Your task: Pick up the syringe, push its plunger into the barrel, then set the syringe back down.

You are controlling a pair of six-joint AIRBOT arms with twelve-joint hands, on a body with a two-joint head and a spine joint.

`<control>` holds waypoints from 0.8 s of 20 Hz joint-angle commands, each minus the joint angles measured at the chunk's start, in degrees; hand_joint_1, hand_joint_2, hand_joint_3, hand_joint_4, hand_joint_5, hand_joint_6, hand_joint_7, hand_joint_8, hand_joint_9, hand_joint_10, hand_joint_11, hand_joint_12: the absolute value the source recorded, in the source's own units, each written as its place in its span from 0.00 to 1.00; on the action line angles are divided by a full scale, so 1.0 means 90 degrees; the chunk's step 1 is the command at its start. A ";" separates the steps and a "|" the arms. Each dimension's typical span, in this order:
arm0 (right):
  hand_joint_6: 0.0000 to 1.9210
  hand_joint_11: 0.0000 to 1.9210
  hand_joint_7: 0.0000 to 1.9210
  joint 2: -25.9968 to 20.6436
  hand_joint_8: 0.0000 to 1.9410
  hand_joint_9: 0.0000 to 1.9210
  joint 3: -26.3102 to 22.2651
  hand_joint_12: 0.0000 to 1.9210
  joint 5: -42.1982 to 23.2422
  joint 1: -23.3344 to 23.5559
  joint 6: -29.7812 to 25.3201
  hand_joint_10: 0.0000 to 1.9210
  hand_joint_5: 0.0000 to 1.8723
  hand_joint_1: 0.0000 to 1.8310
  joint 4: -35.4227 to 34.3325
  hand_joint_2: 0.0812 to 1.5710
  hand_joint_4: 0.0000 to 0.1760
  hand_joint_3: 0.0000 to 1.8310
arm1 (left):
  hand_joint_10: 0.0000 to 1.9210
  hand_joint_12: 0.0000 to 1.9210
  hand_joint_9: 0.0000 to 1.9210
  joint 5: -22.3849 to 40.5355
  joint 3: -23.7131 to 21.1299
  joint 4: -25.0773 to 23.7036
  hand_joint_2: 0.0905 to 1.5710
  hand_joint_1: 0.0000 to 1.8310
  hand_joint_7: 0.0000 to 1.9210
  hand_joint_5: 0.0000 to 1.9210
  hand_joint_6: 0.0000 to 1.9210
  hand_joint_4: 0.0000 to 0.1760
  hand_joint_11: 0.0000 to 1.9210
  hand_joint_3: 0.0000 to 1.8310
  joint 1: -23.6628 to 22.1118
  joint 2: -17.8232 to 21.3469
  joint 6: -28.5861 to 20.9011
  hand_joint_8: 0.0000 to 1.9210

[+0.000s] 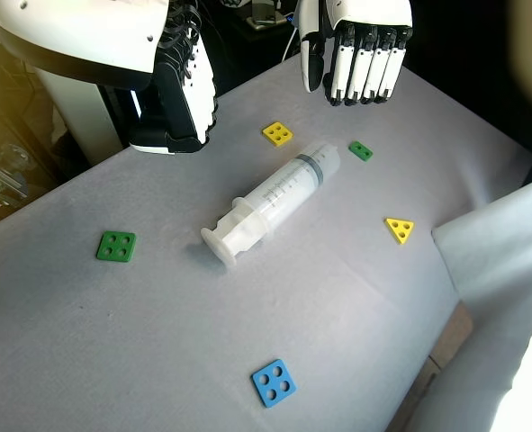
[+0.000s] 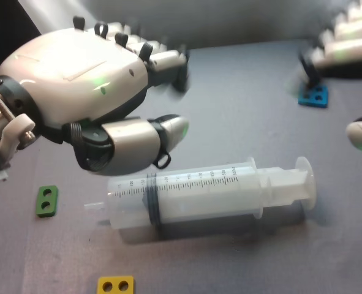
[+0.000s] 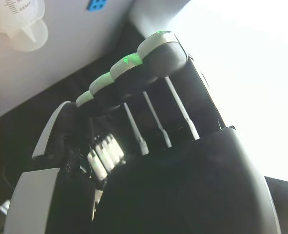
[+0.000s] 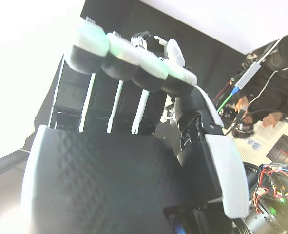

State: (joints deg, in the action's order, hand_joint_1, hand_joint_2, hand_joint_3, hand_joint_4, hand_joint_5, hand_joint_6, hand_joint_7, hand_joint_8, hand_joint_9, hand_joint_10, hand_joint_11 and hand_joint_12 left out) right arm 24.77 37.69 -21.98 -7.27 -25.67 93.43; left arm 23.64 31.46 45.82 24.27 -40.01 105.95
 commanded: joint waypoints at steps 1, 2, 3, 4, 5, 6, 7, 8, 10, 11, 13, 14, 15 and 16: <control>0.00 0.00 0.01 0.0001 0.00 0.00 -0.0024 0.00 -0.0002 0.0092 -0.0019 0.00 0.03 0.00 -0.0281 0.86 0.00 0.04 | 0.00 0.26 0.11 0.0516 -0.0013 -0.0170 0.95 0.00 0.11 0.09 0.00 0.00 0.00 0.02 -0.0063 0.0006 -0.0020 0.00; 0.00 0.00 0.01 0.0002 0.00 0.00 -0.0024 0.00 -0.0005 0.0093 -0.0019 0.00 0.03 0.00 -0.0281 0.87 0.00 0.03 | 0.00 0.30 0.12 0.0516 -0.0009 -0.0167 0.95 0.00 0.12 0.10 0.00 0.00 0.00 0.01 -0.0064 0.0006 -0.0020 0.00; 0.00 0.00 0.02 0.0002 0.00 0.00 -0.0024 0.00 -0.0008 0.0093 -0.0019 0.00 0.03 0.00 -0.0281 0.87 0.00 0.03 | 0.01 0.31 0.12 0.0532 -0.0009 -0.0128 0.96 0.00 0.13 0.11 0.00 0.00 0.00 0.01 -0.0064 0.0006 -0.0020 0.00; 0.00 0.00 0.02 0.0002 0.00 0.00 -0.0024 0.00 -0.0010 0.0096 -0.0019 0.00 0.04 0.00 -0.0281 0.86 0.00 0.03 | 0.00 0.30 0.12 0.0541 -0.0010 -0.0077 0.96 0.00 0.12 0.11 0.00 0.00 0.00 0.01 -0.0064 0.0006 0.0003 0.00; 0.00 0.00 0.02 0.0002 0.00 0.00 -0.0024 0.00 -0.0010 0.0096 -0.0019 0.00 0.04 0.00 -0.0281 0.87 0.00 0.03 | 0.00 0.29 0.11 0.0541 -0.0011 -0.0002 0.96 0.00 0.12 0.11 0.00 0.00 0.00 0.01 -0.0063 0.0006 0.0062 0.00; 0.00 0.00 0.02 0.0002 0.00 0.01 -0.0024 0.00 -0.0010 0.0096 -0.0019 0.00 0.04 0.00 -0.0280 0.87 0.00 0.02 | 0.00 0.30 0.12 0.0541 -0.0005 0.0066 0.96 0.00 0.12 0.11 0.00 0.00 0.00 0.01 -0.0063 0.0006 0.0104 0.00; 0.00 0.00 0.03 0.0001 0.00 0.01 -0.0024 0.00 -0.0010 0.0096 -0.0019 0.00 0.04 0.00 -0.0280 0.87 0.00 0.02 | 0.00 0.32 0.13 0.0541 0.0009 0.0108 0.96 0.00 0.13 0.12 0.00 0.00 0.00 0.00 -0.0063 0.0006 0.0132 0.00; 0.00 0.00 0.03 0.0001 0.00 0.01 -0.0023 0.00 -0.0010 0.0097 -0.0019 0.00 0.04 0.00 -0.0276 0.87 0.00 0.02 | 0.00 0.32 0.13 0.0541 0.0021 0.0111 0.96 0.00 0.13 0.12 0.00 0.00 0.00 0.00 -0.0064 0.0006 0.0132 0.00; 0.00 0.00 0.03 0.0001 0.00 0.01 -0.0024 0.00 -0.0010 0.0097 -0.0019 0.00 0.04 0.00 -0.0269 0.87 0.00 0.02 | 0.00 0.30 0.12 0.0541 0.0025 0.0190 0.96 0.00 0.12 0.11 0.00 0.00 0.00 0.00 -0.0071 0.0006 0.0132 0.00; 0.00 0.00 0.03 0.0001 0.00 0.01 -0.0024 0.00 -0.0010 0.0098 -0.0019 0.00 0.04 0.00 -0.0269 0.87 0.00 0.02 | 0.00 0.29 0.11 0.0541 0.0009 0.0319 0.96 0.00 0.12 0.11 0.00 0.00 0.00 0.00 -0.0071 0.0005 0.0167 0.00; 0.00 0.00 0.04 0.0001 0.01 0.02 -0.0024 0.00 -0.0010 0.0098 -0.0019 0.01 0.04 0.00 -0.0269 0.86 0.00 0.02 | 0.00 0.26 0.10 0.0541 -0.0054 0.0743 0.93 0.00 0.10 0.09 0.00 0.00 0.00 0.00 -0.0087 -0.0001 0.0522 0.00; 0.00 0.00 0.04 0.0001 0.00 0.02 -0.0024 0.00 -0.0011 0.0098 -0.0019 0.01 0.04 0.00 -0.0268 0.86 0.00 0.02 | 0.00 0.27 0.11 0.0541 -0.0084 0.0886 0.91 0.00 0.10 0.09 0.00 0.00 0.00 0.00 -0.0101 -0.0003 0.0705 0.00; 0.00 0.00 0.03 0.0001 0.00 0.02 -0.0024 0.00 -0.0012 0.0098 -0.0019 0.00 0.03 0.00 -0.0268 0.86 0.00 0.02 | 0.00 0.26 0.10 0.0541 -0.0110 0.1049 0.89 0.00 0.09 0.08 0.00 0.00 0.00 0.00 -0.0094 -0.0003 0.0875 0.00; 0.00 0.00 0.03 0.0001 0.00 0.02 -0.0024 0.00 -0.0012 0.0098 -0.0019 0.01 0.03 0.00 -0.0268 0.87 0.00 0.02 | 0.00 0.25 0.09 0.0542 -0.0125 0.1203 0.87 0.02 0.09 0.08 0.00 0.00 0.00 0.00 -0.0067 -0.0002 0.1025 0.00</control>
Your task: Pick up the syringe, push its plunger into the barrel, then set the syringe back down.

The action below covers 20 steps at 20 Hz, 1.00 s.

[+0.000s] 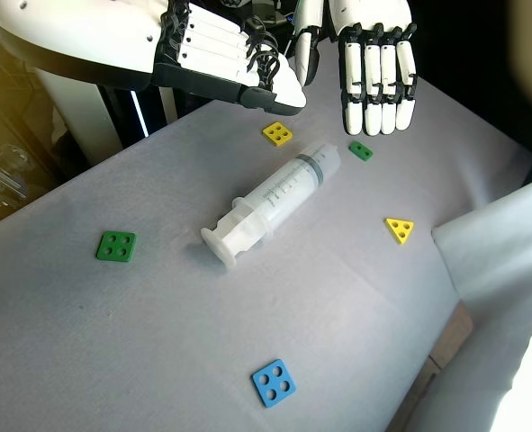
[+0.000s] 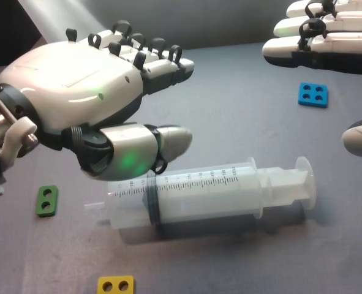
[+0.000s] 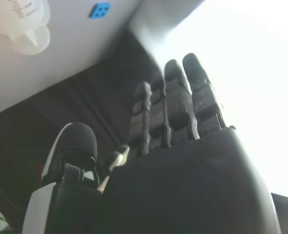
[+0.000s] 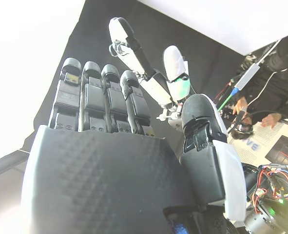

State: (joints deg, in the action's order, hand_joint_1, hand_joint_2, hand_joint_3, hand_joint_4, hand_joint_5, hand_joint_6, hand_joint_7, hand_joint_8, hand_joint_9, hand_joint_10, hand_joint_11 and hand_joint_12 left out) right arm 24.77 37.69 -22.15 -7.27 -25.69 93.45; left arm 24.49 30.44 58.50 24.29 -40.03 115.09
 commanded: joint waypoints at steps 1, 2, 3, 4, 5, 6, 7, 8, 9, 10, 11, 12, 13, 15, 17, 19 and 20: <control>0.00 0.00 0.04 0.0002 0.00 0.02 -0.0024 0.00 0.0008 0.0098 -0.0016 0.01 0.04 0.00 -0.0271 0.87 0.00 0.02 | 0.00 0.24 0.09 0.0488 -0.0013 -0.0111 0.84 0.09 0.08 0.08 0.00 0.00 0.00 0.00 -0.0010 -0.0005 0.0049 0.00; 0.00 0.00 0.04 0.0003 0.01 0.03 -0.0025 0.00 0.0008 0.0098 -0.0016 0.01 0.04 0.00 -0.0269 0.87 0.00 0.02 | 0.00 0.14 0.04 0.0610 -0.0013 -0.0059 0.76 0.21 0.04 0.03 0.00 0.00 0.00 0.00 0.0078 -0.0055 0.0024 0.00; 0.00 0.00 0.04 0.0002 0.01 0.03 -0.0024 0.00 0.0006 0.0099 -0.0016 0.01 0.04 0.00 -0.0269 0.87 0.00 0.02 | 0.00 0.14 0.04 0.0829 -0.0008 -0.0056 0.76 0.21 0.04 0.03 0.00 0.00 0.00 0.00 0.0176 -0.0144 -0.0066 0.00; 0.01 0.00 0.04 0.0002 0.01 0.03 -0.0024 0.00 0.0007 0.0100 -0.0016 0.01 0.04 0.00 -0.0267 0.87 0.00 0.02 | 0.00 0.11 0.03 0.0992 0.0008 -0.0056 0.74 0.24 0.03 0.02 0.00 0.00 0.00 0.00 0.0270 -0.0236 -0.0175 0.00; 0.00 0.01 0.04 0.0002 0.00 0.02 -0.0024 0.00 0.0007 0.0100 -0.0016 0.00 0.04 0.00 -0.0264 0.87 0.00 0.01 | 0.00 0.11 0.03 0.1142 0.0047 -0.0079 0.72 0.32 0.03 0.03 0.00 0.00 0.00 0.00 0.0406 -0.0395 -0.0308 0.00; 0.00 0.01 0.04 0.0002 0.00 0.02 -0.0024 0.00 0.0007 0.0102 -0.0016 0.00 0.04 0.00 -0.0264 0.87 0.00 0.01 | 0.00 0.08 0.02 0.1372 0.0079 -0.0082 0.72 0.36 0.02 0.03 0.00 0.00 0.00 0.00 0.0532 -0.0577 -0.0423 0.00; 0.00 0.01 0.03 0.0002 0.00 0.02 -0.0024 0.00 0.0007 0.0103 -0.0016 0.00 0.04 0.00 -0.0264 0.87 0.00 0.01 | 0.00 0.06 0.01 0.1513 0.0095 -0.0082 0.72 0.39 0.01 0.01 0.00 0.00 0.00 0.00 0.0598 -0.0684 -0.0489 0.00; 0.01 0.00 0.04 0.0001 0.00 0.02 -0.0024 0.00 0.0007 0.0103 -0.0016 0.00 0.05 0.00 -0.0264 0.87 0.00 0.01 | 0.00 0.01 0.00 0.1683 0.0123 -0.0075 0.71 0.45 0.00 0.00 0.00 0.00 0.00 0.00 0.0690 -0.0847 -0.0539 0.00; 0.01 0.00 0.04 0.0001 0.00 0.02 -0.0024 0.00 0.0007 0.0103 -0.0016 0.00 0.06 0.00 -0.0256 0.87 0.00 0.01 | 0.00 0.00 0.00 0.1866 0.0164 -0.0021 0.69 0.53 0.00 0.01 0.00 0.00 0.00 0.00 0.0781 -0.1041 -0.0560 0.00; 0.01 0.00 0.04 0.0001 0.00 0.02 -0.0024 0.00 0.0007 0.0103 -0.0016 0.00 0.05 0.00 -0.0253 0.87 0.00 0.01 | 0.00 0.00 0.00 0.2012 0.0196 0.0044 0.68 0.57 0.00 0.01 0.00 0.00 0.01 0.00 0.0840 -0.1196 -0.0560 0.00; 0.01 0.00 0.04 0.0001 0.00 0.02 -0.0024 0.00 0.0006 0.0104 -0.0016 0.00 0.05 0.00 -0.0250 0.87 0.00 0.01 | 0.00 0.00 0.00 0.2106 0.0225 0.0125 0.68 0.57 0.00 0.01 0.00 0.00 0.01 0.00 0.0884 -0.1330 -0.0552 0.00; 0.01 0.01 0.04 0.0001 0.00 0.02 -0.0024 0.00 0.0006 0.0104 -0.0016 0.00 0.06 0.00 -0.0249 0.88 0.00 0.01 | 0.00 0.01 0.00 0.2255 0.0244 0.0232 0.66 0.60 0.00 0.01 0.00 0.00 0.01 0.00 0.0949 -0.1475 -0.0523 0.00; 0.01 0.00 0.04 0.0001 0.00 0.02 -0.0024 0.00 0.0006 0.0104 -0.0016 0.00 0.06 0.00 -0.0247 0.88 0.00 0.01 | 0.00 0.01 0.01 0.2428 0.0248 0.0395 0.64 0.64 0.01 0.00 0.00 0.00 0.03 0.00 0.1031 -0.1645 -0.0423 0.00; 0.01 0.01 0.04 0.0001 0.00 0.02 -0.0024 0.01 0.0006 0.0104 -0.0016 0.00 0.06 0.00 -0.0246 0.88 0.00 0.01 | 0.00 0.03 0.03 0.2628 0.0246 0.0619 0.62 0.66 0.03 0.02 0.01 0.00 0.03 0.00 0.1171 -0.1887 -0.0257 0.00; 0.00 0.01 0.04 0.0001 0.00 0.02 -0.0024 0.01 0.0006 0.0104 -0.0016 0.00 0.05 0.00 -0.0246 0.88 0.00 0.01 | 0.00 0.03 0.02 0.2693 0.0267 0.0796 0.63 0.68 0.03 0.02 0.00 0.00 0.03 0.00 0.1283 -0.2136 -0.0039 0.00; 0.00 0.01 0.04 0.0001 0.00 0.02 -0.0024 0.01 0.0006 0.0104 -0.0016 0.00 0.05 0.00 -0.0244 0.88 0.00 0.01 | 0.00 0.12 0.03 0.2772 0.0285 0.0923 0.63 0.69 0.04 0.03 0.00 0.00 0.01 0.00 0.1360 -0.2326 0.0086 0.00; 0.00 0.01 0.04 0.0001 0.00 0.02 -0.0024 0.01 0.0006 0.0105 -0.0016 0.00 0.05 0.00 -0.0244 0.88 0.00 0.01 | 0.00 0.12 0.03 0.2853 0.0290 0.0999 0.63 0.69 0.04 0.03 0.00 0.00 0.01 0.00 0.1385 -0.2403 0.0170 0.00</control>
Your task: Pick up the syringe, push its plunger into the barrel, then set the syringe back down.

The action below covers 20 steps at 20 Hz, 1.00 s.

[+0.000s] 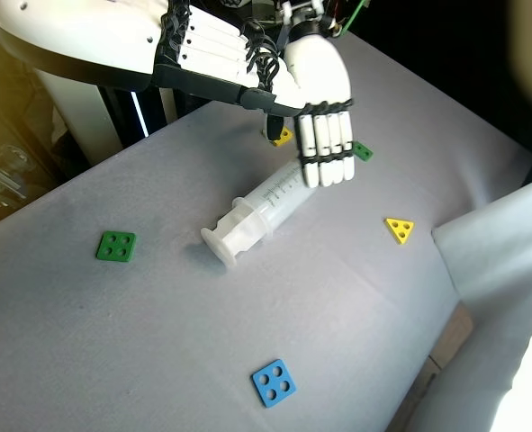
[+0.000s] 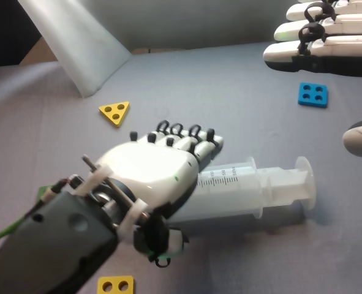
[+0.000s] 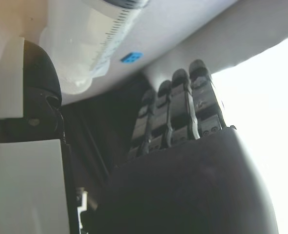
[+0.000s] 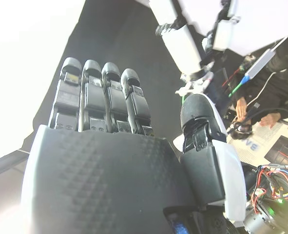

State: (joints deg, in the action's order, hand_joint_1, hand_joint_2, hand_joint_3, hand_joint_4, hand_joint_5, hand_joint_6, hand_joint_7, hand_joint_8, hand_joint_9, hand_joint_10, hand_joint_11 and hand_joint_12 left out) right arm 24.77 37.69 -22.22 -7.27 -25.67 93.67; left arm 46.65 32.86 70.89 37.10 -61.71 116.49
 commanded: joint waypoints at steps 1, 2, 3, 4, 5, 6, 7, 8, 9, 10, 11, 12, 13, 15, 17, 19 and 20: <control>0.00 0.01 0.04 0.0001 0.00 0.02 -0.0024 0.01 0.0013 0.0105 -0.0019 0.00 0.05 0.00 -0.0268 0.88 0.00 0.01 | 0.00 0.16 0.04 0.0503 0.0030 -0.0249 0.63 0.69 0.04 0.03 0.00 0.00 0.00 0.00 -0.0023 -0.0087 0.0141 0.00; 0.00 0.01 0.04 0.0001 0.00 0.02 -0.0024 0.01 0.0013 0.0105 -0.0019 0.00 0.05 0.00 -0.0268 0.88 0.00 0.01 | 0.00 0.17 0.03 0.0566 0.0048 -0.0192 0.63 0.68 0.03 0.02 0.00 0.00 0.00 0.00 -0.0015 -0.0150 0.0200 0.00; 0.00 0.01 0.03 0.0001 0.00 0.01 -0.0024 0.01 0.0013 0.0105 -0.0019 0.00 0.05 0.00 -0.0268 0.88 0.00 0.01 | 0.00 0.17 0.03 0.0624 0.0094 -0.0137 0.63 0.68 0.03 0.02 0.00 0.00 0.00 0.00 0.0000 -0.0244 0.0263 0.00; 0.00 0.01 0.03 0.0001 0.00 0.01 -0.0024 0.01 0.0013 0.0106 -0.0019 0.00 0.04 0.00 -0.0267 0.88 0.00 0.01 | 0.00 0.18 0.03 0.0633 0.0139 -0.0122 0.62 0.68 0.04 0.02 0.00 0.00 0.00 0.00 0.0012 -0.0311 0.0296 0.00; 0.00 0.01 0.04 0.0001 0.00 0.02 -0.0024 0.02 0.0013 0.0106 -0.0019 0.00 0.05 0.00 -0.0267 0.88 0.00 0.01 | 0.00 0.19 0.04 0.0633 0.0223 -0.0107 0.61 0.69 0.04 0.03 0.00 0.00 0.00 0.00 0.0035 -0.0429 0.0353 0.00; 0.00 0.01 0.04 0.0001 0.00 0.02 -0.0024 0.02 0.0013 0.0106 -0.0019 0.00 0.05 0.00 -0.0267 0.88 0.00 0.01 | 0.00 0.20 0.04 0.0633 0.0298 -0.0108 0.61 0.69 0.05 0.03 0.00 0.00 0.00 0.00 0.0060 -0.0514 0.0384 0.00; 0.00 0.00 0.04 0.0001 0.00 0.02 -0.0024 0.06 0.0013 0.0106 -0.0019 0.00 0.05 0.00 -0.0267 0.88 0.00 0.00 | 0.00 0.19 0.04 0.0633 0.0382 -0.0126 0.61 0.70 0.04 0.03 0.00 0.00 0.00 0.00 0.0095 -0.0609 0.0392 0.00; 0.00 0.00 0.06 0.0001 0.00 0.04 -0.0024 0.13 0.0013 0.0106 -0.0019 0.00 0.07 0.00 -0.0267 0.88 0.00 0.00 | 0.00 0.18 0.03 0.0633 0.0477 -0.0150 0.61 0.70 0.04 0.03 0.00 0.00 0.00 0.00 0.0132 -0.0709 0.0392 0.00; 0.00 0.00 0.05 0.0001 0.00 0.04 -0.0024 0.13 0.0013 0.0106 -0.0019 0.00 0.07 0.00 -0.0267 0.88 0.00 0.00 | 0.00 0.18 0.04 0.0633 0.0558 -0.0175 0.61 0.70 0.04 0.03 0.00 0.00 0.00 0.00 0.0155 -0.0788 0.0396 0.00; 0.00 0.00 0.06 0.0001 0.00 0.05 -0.0024 0.16 0.0013 0.0106 -0.0019 0.00 0.08 0.00 -0.0267 0.88 0.00 0.00 | 0.00 0.18 0.03 0.0633 0.0638 -0.0177 0.61 0.70 0.04 0.03 0.00 0.00 0.00 0.00 0.0172 -0.0868 0.0424 0.00; 0.00 0.00 0.06 0.0001 0.00 0.04 -0.0024 0.16 0.0013 0.0106 -0.0019 0.00 0.07 0.00 -0.0267 0.87 0.00 0.00 | 0.00 0.17 0.03 0.0633 0.0706 -0.0177 0.61 0.71 0.04 0.03 0.00 0.00 0.00 0.00 0.0188 -0.0928 0.0451 0.00; 0.00 0.00 0.06 0.0001 0.00 0.04 -0.0024 0.15 0.0013 0.0106 -0.0019 0.00 0.07 0.00 -0.0267 0.87 0.00 0.00 | 0.00 0.19 0.03 0.0633 0.0794 -0.0177 0.62 0.72 0.04 0.03 0.00 0.00 0.00 0.00 0.0207 -0.1012 0.0467 0.00; 0.00 0.00 0.06 0.0001 0.00 0.04 -0.0024 0.15 0.0013 0.0106 -0.0019 0.00 0.07 0.00 -0.0267 0.87 0.00 0.00 | 0.00 0.19 0.03 0.0633 0.0873 -0.0179 0.62 0.72 0.04 0.03 0.00 0.00 0.00 0.00 0.0223 -0.1089 0.0468 0.00; 0.00 0.00 0.05 0.0001 0.00 0.03 -0.0024 0.12 0.0013 0.0106 -0.0019 0.00 0.07 0.00 -0.0267 0.87 0.00 0.00 | 0.00 0.25 0.05 0.0633 0.1052 -0.0179 0.62 0.72 0.03 0.03 0.00 0.00 0.00 0.00 0.0259 -0.1260 0.0474 0.00; 0.00 0.00 0.05 0.0001 0.00 0.03 -0.0024 0.12 0.0013 0.0106 -0.0019 0.00 0.06 0.00 -0.0267 0.87 0.00 0.00 | 0.01 0.25 0.06 0.0633 0.1217 -0.0166 0.62 0.72 0.04 0.03 0.00 0.00 0.00 0.00 0.0281 -0.1398 0.0475 0.00; 0.00 0.00 0.05 0.0001 0.00 0.03 -0.0024 0.12 0.0016 0.0106 -0.0023 0.00 0.06 0.00 -0.0267 0.87 0.00 0.00 | 0.00 0.26 0.07 0.0633 0.1383 -0.0167 0.62 0.71 0.06 0.04 0.00 0.00 0.00 0.00 0.0295 -0.1528 0.0485 0.00; 0.00 0.00 0.05 0.0001 0.00 0.04 -0.0024 0.15 0.0028 0.0105 -0.0047 0.00 0.07 0.00 -0.0267 0.87 0.00 0.00 | 0.00 0.26 0.07 0.0633 0.1439 -0.0166 0.62 0.70 0.05 0.04 0.00 0.00 0.00 0.00 0.0300 -0.1571 0.0495 0.00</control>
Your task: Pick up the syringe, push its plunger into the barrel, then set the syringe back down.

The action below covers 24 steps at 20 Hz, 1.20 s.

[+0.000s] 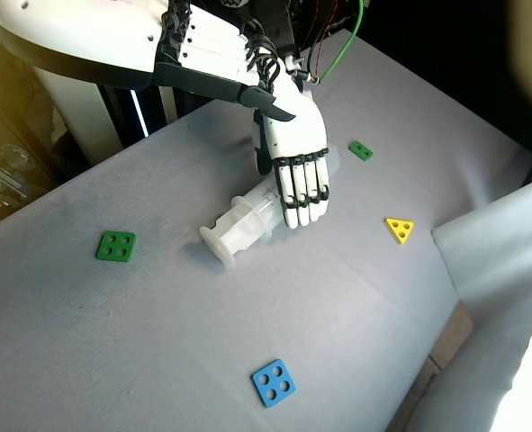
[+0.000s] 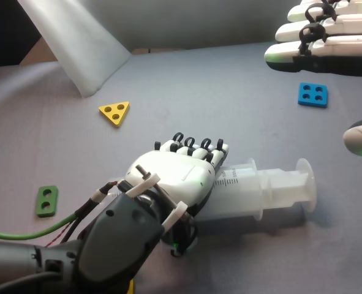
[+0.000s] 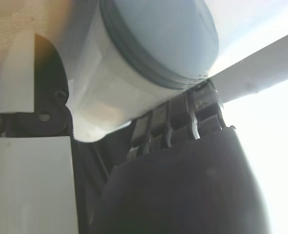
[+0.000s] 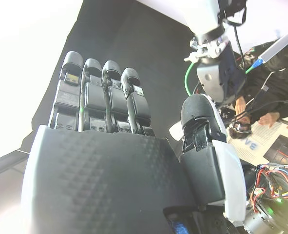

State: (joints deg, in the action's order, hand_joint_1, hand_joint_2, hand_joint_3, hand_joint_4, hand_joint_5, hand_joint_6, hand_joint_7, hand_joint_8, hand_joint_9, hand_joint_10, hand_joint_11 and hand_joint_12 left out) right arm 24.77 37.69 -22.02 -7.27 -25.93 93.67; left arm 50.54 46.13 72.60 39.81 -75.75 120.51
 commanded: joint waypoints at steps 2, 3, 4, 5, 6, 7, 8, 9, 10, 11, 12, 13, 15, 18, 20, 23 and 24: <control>0.00 0.00 0.05 0.0001 0.00 0.04 -0.0025 0.15 0.0103 0.0105 -0.0188 0.00 0.07 0.00 -0.0267 0.87 0.00 0.00 | 0.00 0.23 0.07 0.0200 0.0112 -0.0342 0.62 0.71 0.05 0.03 0.00 0.00 0.00 0.00 0.0020 -0.0127 0.0051 0.00; 0.00 0.00 0.05 0.0002 0.00 0.04 -0.0025 0.15 0.0198 0.0105 -0.0345 0.00 0.07 0.00 -0.0267 0.87 0.00 0.00 | 0.00 0.23 0.07 0.0196 0.0173 -0.0342 0.62 0.71 0.05 0.04 0.00 0.00 0.00 0.00 0.0047 -0.0171 0.0059 0.00; 0.00 0.00 0.05 0.0002 0.00 0.04 -0.0025 0.14 0.0293 0.0106 -0.0532 0.00 0.07 0.00 -0.0267 0.87 0.00 0.00 | 0.00 0.23 0.06 0.0192 0.0226 -0.0337 0.63 0.72 0.05 0.03 0.00 0.00 0.00 0.00 0.0079 -0.0211 0.0059 0.00; 0.00 0.00 0.05 0.0003 0.00 0.04 -0.0025 0.14 0.0429 0.0108 -0.0754 0.00 0.07 0.00 -0.0267 0.87 0.00 0.00 | 0.00 0.22 0.06 0.0173 0.0265 -0.0335 0.63 0.71 0.05 0.03 0.00 0.00 0.00 0.00 0.0104 -0.0234 0.0058 0.00; 0.00 0.00 0.05 0.0003 0.00 0.03 -0.0025 0.12 0.0609 0.0109 -0.1048 0.00 0.06 0.00 -0.0267 0.87 0.00 0.00 | 0.00 0.22 0.07 0.0159 0.0300 -0.0335 0.63 0.71 0.05 0.03 0.00 0.00 0.00 0.00 0.0125 -0.0255 0.0058 0.00; 0.00 0.00 0.06 0.0003 0.00 0.04 -0.0025 0.13 0.0892 0.0107 -0.1446 0.00 0.07 0.00 -0.0267 0.87 0.00 0.00 | 0.00 0.22 0.07 0.0153 0.0332 -0.0335 0.63 0.71 0.06 0.04 0.00 0.00 0.00 0.00 0.0138 -0.0283 0.0058 0.00; 0.00 0.00 0.06 0.0003 0.00 0.04 -0.0025 0.15 0.1118 0.0106 -0.1828 0.00 0.07 0.00 -0.0267 0.87 0.00 0.00 | 0.01 0.22 0.08 0.0152 0.0345 -0.0335 0.63 0.71 0.06 0.04 0.00 0.00 0.00 0.00 0.0144 -0.0300 0.0058 0.00; 0.00 0.00 0.06 0.0003 0.00 0.04 -0.0025 0.15 0.1361 0.0105 -0.2195 0.00 0.08 0.00 -0.0267 0.88 0.00 0.00 | 0.00 0.19 0.07 0.0153 0.0349 -0.0332 0.63 0.71 0.05 0.04 0.00 0.00 0.00 0.00 0.0149 -0.0310 0.0058 0.00; 0.00 0.00 0.06 0.0003 0.00 0.04 -0.0025 0.15 0.1626 0.0103 -0.2613 0.00 0.07 0.00 -0.0267 0.88 0.00 0.00 | 0.00 0.22 0.08 0.0153 0.0349 -0.0314 0.64 0.71 0.05 0.04 0.00 0.00 0.00 0.00 0.0155 -0.0317 0.0058 0.00; 0.00 0.00 0.06 0.0004 0.00 0.04 -0.0026 0.15 0.1863 0.0095 -0.3002 0.00 0.08 0.00 -0.0268 0.88 0.00 0.00 | 0.00 0.25 0.08 0.0153 0.0346 -0.0304 0.65 0.72 0.05 0.04 0.00 0.00 0.00 0.00 0.0159 -0.0322 0.0058 0.00; 0.00 0.00 0.06 0.0004 0.00 0.04 -0.0026 0.13 0.2023 0.0068 -0.3399 0.00 0.08 0.00 -0.0268 0.88 0.00 0.00 | 0.00 0.26 0.08 0.0153 0.0341 -0.0302 0.65 0.72 0.05 0.03 0.00 0.00 0.00 0.00 0.0162 -0.0326 0.0058 0.00; 0.00 0.00 0.07 0.0004 0.00 0.05 -0.0030 0.15 0.2104 0.0010 -0.3778 0.00 0.09 0.00 -0.0268 0.88 0.00 0.00 | 0.01 0.29 0.10 0.0154 0.0329 -0.0296 0.65 0.72 0.07 0.04 0.00 0.00 0.00 0.00 0.0167 -0.0329 0.0058 0.00; 0.00 0.00 0.07 0.0003 0.00 0.05 -0.0126 0.18 0.2429 -0.0060 -0.3965 0.00 0.09 0.00 -0.0269 0.89 0.00 0.00 | 0.00 0.26 0.09 0.0156 0.0318 -0.0287 0.65 0.72 0.07 0.04 0.00 0.00 0.00 0.00 0.0186 -0.0339 0.0058 0.00; 0.00 0.00 0.07 0.0001 0.00 0.05 -0.0272 0.19 0.2934 -0.0171 -0.4328 0.00 0.09 0.00 -0.0269 0.89 0.00 0.00 | 0.00 0.44 0.14 0.0156 0.0308 -0.0291 0.69 0.72 0.12 0.10 0.00 0.00 0.01 0.00 0.0232 -0.0337 0.0042 0.00; 0.00 0.00 0.07 0.0001 0.00 0.05 -0.0298 0.18 0.3403 -0.0330 -0.5032 0.00 0.09 0.00 -0.0269 0.88 0.00 0.00 | 0.01 0.44 0.25 0.0156 0.0320 -0.0307 0.70 0.75 0.25 0.21 0.01 0.00 0.09 0.00 0.0270 -0.0335 -0.0012 0.01; 0.00 0.00 0.07 0.0004 0.00 0.05 -0.0328 0.18 0.4203 -0.0606 -0.6004 0.00 0.08 0.00 -0.0268 0.89 0.00 0.00 | 0.58 0.40 0.39 0.0156 0.0339 -0.0333 0.75 0.72 0.47 0.34 0.73 0.00 0.28 0.00 0.0319 -0.0324 -0.0035 0.52; 0.00 0.00 0.07 0.0004 0.00 0.05 -0.0328 0.17 0.4261 -0.0699 -0.6297 0.00 0.09 0.00 -0.0266 0.89 0.00 0.00 | 0.69 0.43 0.40 0.0157 0.0345 -0.0337 0.75 0.73 0.46 0.36 0.72 0.00 0.30 0.00 0.0331 -0.0324 -0.0039 0.57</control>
State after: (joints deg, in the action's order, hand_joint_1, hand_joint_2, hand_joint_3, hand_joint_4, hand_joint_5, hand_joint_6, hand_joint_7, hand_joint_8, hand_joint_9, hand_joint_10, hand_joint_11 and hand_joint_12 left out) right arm 24.82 34.94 15.46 -14.04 -81.89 90.50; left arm 52.53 48.62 69.63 41.78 -78.06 118.72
